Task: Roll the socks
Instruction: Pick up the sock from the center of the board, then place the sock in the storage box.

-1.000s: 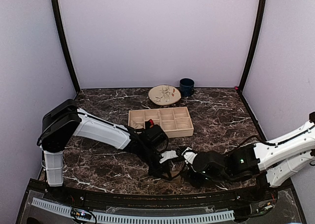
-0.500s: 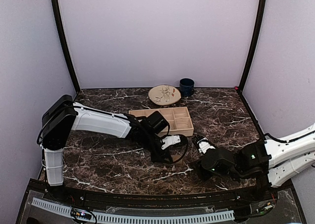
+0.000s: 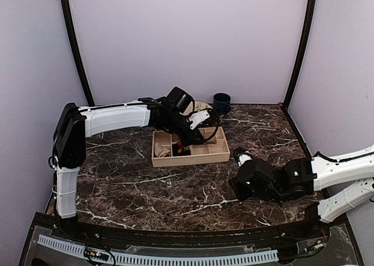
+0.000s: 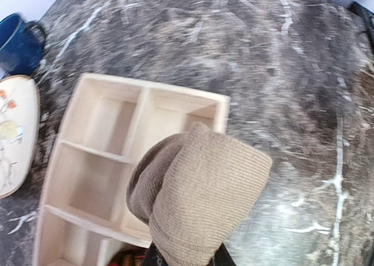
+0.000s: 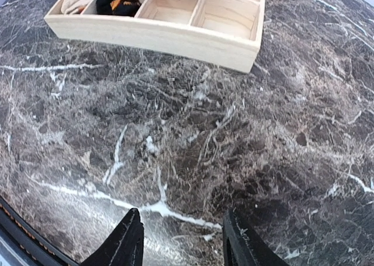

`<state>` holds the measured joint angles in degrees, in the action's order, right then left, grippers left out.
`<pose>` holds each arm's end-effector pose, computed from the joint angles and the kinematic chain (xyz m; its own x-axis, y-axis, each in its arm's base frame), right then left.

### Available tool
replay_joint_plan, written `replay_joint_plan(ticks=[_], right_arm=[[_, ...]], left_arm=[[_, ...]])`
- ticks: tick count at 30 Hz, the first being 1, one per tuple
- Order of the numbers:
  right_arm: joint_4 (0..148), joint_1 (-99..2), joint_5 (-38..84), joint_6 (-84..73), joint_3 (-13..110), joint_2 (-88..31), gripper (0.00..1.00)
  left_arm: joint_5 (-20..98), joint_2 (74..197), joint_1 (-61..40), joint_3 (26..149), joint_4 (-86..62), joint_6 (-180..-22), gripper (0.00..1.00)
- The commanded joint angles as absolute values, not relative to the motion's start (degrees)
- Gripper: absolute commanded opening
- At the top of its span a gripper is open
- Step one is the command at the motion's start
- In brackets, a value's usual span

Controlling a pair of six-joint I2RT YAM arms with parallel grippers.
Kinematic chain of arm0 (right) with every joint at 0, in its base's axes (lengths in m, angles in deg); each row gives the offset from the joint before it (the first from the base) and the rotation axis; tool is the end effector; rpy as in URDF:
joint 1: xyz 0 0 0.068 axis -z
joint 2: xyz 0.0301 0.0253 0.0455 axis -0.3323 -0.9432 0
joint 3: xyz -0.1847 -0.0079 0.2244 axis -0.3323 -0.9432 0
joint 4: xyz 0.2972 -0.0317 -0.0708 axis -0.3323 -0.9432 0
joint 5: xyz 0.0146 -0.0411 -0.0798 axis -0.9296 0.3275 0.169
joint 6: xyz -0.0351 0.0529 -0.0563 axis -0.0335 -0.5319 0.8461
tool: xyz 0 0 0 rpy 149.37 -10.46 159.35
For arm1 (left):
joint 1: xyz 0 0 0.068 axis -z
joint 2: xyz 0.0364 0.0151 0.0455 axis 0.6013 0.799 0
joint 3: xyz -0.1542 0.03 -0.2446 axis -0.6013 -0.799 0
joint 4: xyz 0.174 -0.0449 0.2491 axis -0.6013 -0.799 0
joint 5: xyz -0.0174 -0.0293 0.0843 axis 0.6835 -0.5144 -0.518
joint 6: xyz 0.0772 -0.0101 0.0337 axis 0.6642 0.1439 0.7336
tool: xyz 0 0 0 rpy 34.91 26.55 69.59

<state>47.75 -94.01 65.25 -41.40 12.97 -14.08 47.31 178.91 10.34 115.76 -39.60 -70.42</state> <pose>0.1148 0.2578 0.1881 -0.6352 -0.1941 -0.7475 -0.3730 0.9246 0.0769 0.3634 -0.4247 0.2241 -0.1738 0.6445 -0.7445 0.9494 0.3105 0.0471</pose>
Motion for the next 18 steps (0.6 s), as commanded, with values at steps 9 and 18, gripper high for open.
replay_joint_plan(ticks=[9, 18], right_arm=[[53.79, -85.5, 64.15, -33.05, 25.08, -24.11, 0.45], [57.77, -77.7, 65.34, -29.83, 31.89, -31.69, 0.45]], left_arm=[[34.43, 187.06, 9.0, 123.3, -44.49, -66.22, 0.0], [28.02, 186.59, 9.09, 124.43, -46.75, -62.73, 0.0]])
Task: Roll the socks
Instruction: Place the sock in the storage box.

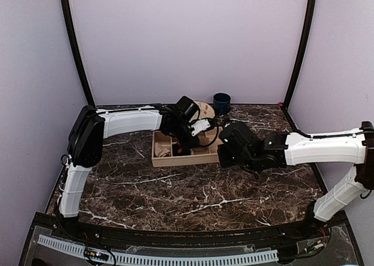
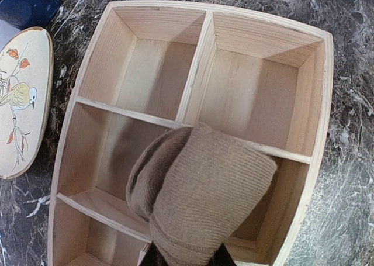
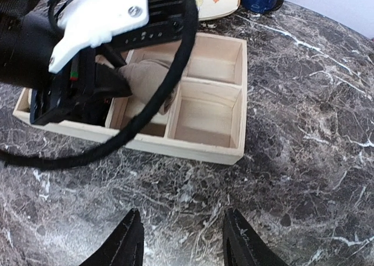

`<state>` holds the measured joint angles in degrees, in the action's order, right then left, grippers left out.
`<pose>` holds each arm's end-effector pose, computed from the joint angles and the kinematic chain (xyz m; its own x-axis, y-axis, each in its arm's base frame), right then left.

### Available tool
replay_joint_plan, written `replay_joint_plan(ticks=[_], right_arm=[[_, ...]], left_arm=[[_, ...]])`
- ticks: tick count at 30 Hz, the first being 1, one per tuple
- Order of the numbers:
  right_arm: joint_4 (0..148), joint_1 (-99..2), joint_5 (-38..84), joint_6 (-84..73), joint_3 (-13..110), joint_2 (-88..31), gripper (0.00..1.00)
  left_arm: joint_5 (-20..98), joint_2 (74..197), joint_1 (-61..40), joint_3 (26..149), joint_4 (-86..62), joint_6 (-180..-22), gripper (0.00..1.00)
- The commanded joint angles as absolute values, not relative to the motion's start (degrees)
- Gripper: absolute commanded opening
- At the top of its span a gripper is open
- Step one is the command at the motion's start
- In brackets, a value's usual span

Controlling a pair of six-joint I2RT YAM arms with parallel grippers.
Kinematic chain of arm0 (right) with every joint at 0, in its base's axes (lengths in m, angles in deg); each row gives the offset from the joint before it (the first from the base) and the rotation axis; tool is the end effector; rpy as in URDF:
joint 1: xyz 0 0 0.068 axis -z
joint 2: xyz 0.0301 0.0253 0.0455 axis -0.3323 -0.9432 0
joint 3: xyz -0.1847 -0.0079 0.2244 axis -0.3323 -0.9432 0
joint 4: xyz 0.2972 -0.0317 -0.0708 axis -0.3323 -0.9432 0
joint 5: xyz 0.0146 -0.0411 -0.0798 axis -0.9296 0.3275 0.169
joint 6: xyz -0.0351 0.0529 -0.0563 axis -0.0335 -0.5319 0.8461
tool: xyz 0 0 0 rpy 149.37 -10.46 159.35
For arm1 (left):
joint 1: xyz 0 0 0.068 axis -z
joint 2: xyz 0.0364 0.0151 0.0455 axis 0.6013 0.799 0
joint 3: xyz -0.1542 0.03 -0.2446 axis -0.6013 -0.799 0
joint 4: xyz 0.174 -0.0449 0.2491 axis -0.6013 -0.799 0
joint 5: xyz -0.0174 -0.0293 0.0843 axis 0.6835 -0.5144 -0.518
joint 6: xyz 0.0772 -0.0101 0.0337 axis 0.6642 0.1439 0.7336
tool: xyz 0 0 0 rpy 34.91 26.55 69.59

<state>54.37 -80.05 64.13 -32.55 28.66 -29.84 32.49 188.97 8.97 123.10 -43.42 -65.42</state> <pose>0.2151 0.2989 0.2178 -0.5989 -0.1118 -0.7930 -0.2519 0.9663 0.0540 0.4071 -0.4234 0.1688 -0.1962 0.7829 -0.5905 0.8846 0.4011 0.2379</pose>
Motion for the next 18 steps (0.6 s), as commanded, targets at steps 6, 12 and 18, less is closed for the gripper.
replay_joint_plan(ticks=[6, 12, 18], right_arm=[[58.12, -74.68, 64.86, -28.9, 34.0, -33.78, 0.45], [59.5, -71.75, 64.44, -30.83, 36.01, -35.62, 0.45], [60.56, -69.95, 63.81, -30.57, 38.3, -37.44, 0.45]], left_arm=[[27.11, 185.31, 9.63, 124.27, -48.18, -60.63, 0.0], [26.04, 185.17, 10.14, 124.28, -49.8, -57.43, 0.0], [27.08, 184.33, 10.31, 123.45, -51.01, -53.86, 0.0]])
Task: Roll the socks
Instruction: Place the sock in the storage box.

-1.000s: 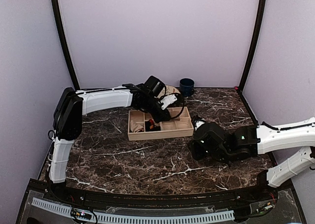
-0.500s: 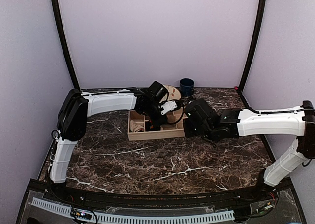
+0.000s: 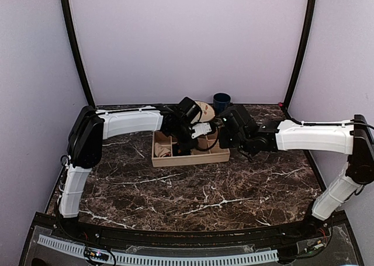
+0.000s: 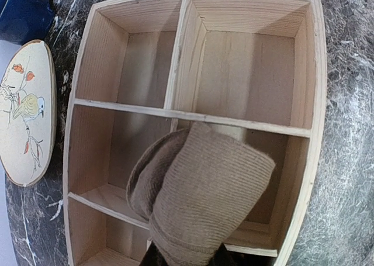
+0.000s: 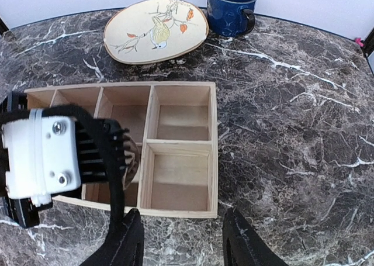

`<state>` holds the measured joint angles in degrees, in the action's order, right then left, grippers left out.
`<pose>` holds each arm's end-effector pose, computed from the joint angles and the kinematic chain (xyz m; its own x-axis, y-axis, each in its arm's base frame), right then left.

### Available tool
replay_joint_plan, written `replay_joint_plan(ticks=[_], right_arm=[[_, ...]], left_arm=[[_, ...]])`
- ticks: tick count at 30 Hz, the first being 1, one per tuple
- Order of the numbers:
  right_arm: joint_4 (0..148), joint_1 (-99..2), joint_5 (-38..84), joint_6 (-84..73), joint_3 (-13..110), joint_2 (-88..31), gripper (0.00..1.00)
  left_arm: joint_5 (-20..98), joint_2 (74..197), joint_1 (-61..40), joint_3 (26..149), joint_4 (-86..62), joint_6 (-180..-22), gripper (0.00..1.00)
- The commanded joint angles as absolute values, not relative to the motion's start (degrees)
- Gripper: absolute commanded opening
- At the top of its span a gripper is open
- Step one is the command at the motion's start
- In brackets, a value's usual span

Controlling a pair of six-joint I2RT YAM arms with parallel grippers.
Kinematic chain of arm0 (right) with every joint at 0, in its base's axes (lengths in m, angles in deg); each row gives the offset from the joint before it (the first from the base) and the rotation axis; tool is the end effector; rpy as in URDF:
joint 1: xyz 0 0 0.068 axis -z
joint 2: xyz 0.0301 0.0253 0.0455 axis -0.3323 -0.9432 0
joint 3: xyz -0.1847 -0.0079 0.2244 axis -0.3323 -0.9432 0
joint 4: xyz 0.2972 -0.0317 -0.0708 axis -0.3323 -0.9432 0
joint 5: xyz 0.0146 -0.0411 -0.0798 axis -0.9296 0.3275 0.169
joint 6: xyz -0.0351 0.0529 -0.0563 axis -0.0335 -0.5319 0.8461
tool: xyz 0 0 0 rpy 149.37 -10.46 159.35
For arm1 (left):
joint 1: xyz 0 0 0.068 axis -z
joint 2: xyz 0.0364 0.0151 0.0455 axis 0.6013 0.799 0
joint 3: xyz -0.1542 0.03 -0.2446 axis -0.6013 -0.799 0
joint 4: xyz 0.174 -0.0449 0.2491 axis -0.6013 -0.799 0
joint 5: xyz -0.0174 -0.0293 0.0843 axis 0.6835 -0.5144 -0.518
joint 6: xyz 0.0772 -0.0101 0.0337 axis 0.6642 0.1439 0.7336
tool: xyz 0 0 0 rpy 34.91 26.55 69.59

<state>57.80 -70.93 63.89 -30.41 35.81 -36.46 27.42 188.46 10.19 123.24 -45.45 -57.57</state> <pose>0.2845 0.2925 0.2295 -0.5721 -0.0091 -0.8201 -0.1232 0.9896 0.0749 0.4000 -0.4243 0.1716 -0.0849 0.8618 -0.5002 0.8816 0.2989 0.3654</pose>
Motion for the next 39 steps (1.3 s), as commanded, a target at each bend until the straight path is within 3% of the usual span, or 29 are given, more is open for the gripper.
replay_joint_plan(ticks=[1, 9, 24, 26, 39], right_arm=[[60.71, -69.72, 63.67, -30.56, 38.3, -37.59, 0.45], [63.31, -67.13, 61.9, -33.5, 38.26, -38.29, 0.44], [75.71, -61.73, 61.67, -37.16, 27.07, -29.54, 0.44], [76.67, -61.56, 61.51, -36.55, 26.39, -28.93, 0.43], [76.68, -60.8, 61.21, -33.98, 26.23, -26.89, 0.43]], left_arm=[[27.16, 184.36, 10.46, 123.57, -51.2, -53.33, 0.0], [26.25, 187.39, 12.44, 126.2, -51.86, -50.01, 0.0], [17.98, 194.69, 15.67, 127.14, -49.47, -46.61, 0.0], [17.61, 195.37, 15.68, 127.42, -49.41, -46.69, 0.03], [24.79, 201.21, 14.53, 135.15, -54.96, -48.07, 0.07]])
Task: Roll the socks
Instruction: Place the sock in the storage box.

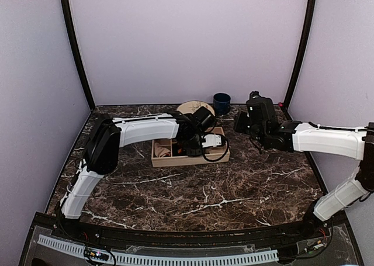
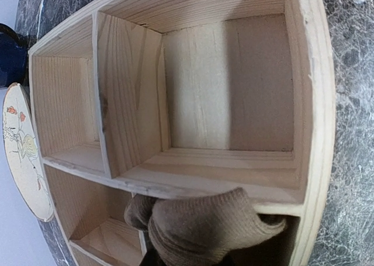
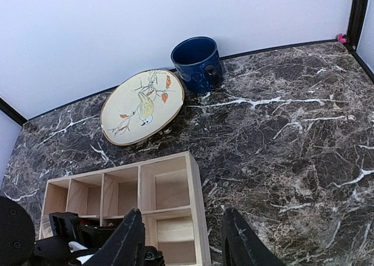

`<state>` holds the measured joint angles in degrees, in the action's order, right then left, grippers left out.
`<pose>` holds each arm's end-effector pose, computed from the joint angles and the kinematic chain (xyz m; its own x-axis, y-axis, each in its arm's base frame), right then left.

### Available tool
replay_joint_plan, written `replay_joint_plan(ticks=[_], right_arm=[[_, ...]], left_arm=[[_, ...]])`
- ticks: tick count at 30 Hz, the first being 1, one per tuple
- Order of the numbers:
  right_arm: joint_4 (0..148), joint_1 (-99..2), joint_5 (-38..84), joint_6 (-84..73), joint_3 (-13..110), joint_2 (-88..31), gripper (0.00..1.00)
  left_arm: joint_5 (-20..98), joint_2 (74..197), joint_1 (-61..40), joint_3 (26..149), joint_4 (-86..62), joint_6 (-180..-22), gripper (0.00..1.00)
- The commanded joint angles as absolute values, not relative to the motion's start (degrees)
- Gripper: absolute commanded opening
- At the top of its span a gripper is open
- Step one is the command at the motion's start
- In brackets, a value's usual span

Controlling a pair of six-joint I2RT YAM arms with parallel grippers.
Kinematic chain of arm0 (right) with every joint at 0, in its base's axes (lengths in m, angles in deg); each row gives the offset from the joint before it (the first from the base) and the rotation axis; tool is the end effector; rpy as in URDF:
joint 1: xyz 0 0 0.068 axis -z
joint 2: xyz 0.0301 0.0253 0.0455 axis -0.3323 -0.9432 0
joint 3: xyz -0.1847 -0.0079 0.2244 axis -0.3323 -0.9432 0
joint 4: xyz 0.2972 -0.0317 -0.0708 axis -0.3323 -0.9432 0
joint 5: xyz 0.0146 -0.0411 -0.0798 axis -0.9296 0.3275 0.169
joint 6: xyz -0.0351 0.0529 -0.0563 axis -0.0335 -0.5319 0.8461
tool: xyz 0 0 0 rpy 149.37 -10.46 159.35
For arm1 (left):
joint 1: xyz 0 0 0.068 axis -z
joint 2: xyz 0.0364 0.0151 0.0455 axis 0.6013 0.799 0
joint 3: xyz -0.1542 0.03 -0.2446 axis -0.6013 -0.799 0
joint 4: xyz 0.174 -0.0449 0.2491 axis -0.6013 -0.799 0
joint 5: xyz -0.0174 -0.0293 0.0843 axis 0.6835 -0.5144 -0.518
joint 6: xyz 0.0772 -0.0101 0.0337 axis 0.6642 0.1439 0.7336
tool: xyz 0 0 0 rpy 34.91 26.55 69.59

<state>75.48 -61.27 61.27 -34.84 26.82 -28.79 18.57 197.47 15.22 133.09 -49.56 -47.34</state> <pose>0.3157 0.2321 0.2510 -0.4056 0.3215 -0.8556 0.0035 0.9367 0.3502 0.3858 -0.4708 0.1419 0.0904 0.9471 -0.3080 0.8543 0.0852 0.5127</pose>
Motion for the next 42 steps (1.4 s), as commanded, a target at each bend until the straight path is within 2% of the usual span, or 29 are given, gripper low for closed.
replay_joint_plan(ticks=[1, 10, 12, 16, 17, 42], right_arm=[[76.42, -60.77, 61.23, -34.06, 26.24, -26.79, 0.43], [75.32, -60.7, 60.73, -35.37, 25.66, -26.91, 0.43], [75.24, -60.71, 60.53, -35.54, 25.75, -27.26, 0.43], [74.96, -60.71, 60.07, -35.38, 26.31, -28.1, 0.43], [74.88, -60.71, 59.93, -35.33, 26.56, -28.29, 0.43], [76.57, -60.71, 59.79, -35.13, 25.99, -30.76, 0.43]], left_arm=[[26.15, 201.46, 14.32, 136.09, -55.73, -48.4, 0.07], [34.89, 202.76, 13.48, 139.43, -61.74, -51.9, 0.22], [34.25, 202.99, 13.48, 139.83, -62.05, -53.09, 0.33], [31.93, 202.56, 13.23, 140.84, -62.36, -55.1, 0.66], [31.76, 202.53, 13.14, 141.45, -62.8, -55.53, 0.68], [31.59, 196.41, 11.42, 146.7, -66.26, -62.38, 0.7]])
